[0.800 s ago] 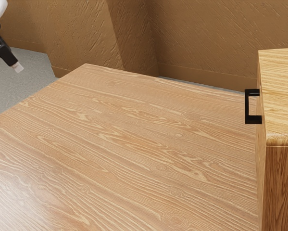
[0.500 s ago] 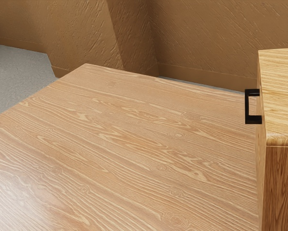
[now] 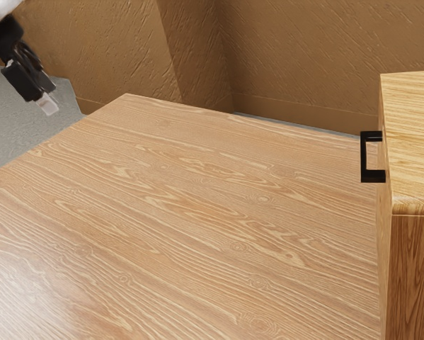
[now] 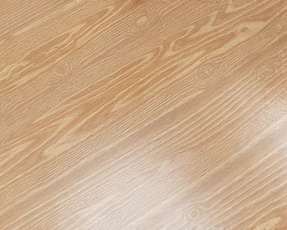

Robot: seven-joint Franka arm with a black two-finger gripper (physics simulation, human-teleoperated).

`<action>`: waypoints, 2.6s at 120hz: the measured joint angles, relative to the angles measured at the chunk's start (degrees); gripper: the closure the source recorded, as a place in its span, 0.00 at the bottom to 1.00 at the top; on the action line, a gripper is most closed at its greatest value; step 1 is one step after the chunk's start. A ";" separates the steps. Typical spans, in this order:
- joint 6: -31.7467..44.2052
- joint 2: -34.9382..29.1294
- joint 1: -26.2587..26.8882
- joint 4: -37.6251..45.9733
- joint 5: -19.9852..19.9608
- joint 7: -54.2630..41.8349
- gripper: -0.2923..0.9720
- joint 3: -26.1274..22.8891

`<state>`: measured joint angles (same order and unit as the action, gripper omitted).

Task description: Pull the drawer handle with one arm to open the drawer

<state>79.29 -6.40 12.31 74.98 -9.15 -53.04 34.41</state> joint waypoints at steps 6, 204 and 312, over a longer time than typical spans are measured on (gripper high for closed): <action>1.06 -6.13 -0.26 11.74 1.18 1.46 0.25 -2.06; 20.99 11.22 -8.00 3.45 -16.58 77.30 0.25 -35.95; 24.68 20.55 -3.56 -4.61 -16.95 82.02 0.25 -38.91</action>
<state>103.97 14.15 8.75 70.37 -26.10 28.98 -4.50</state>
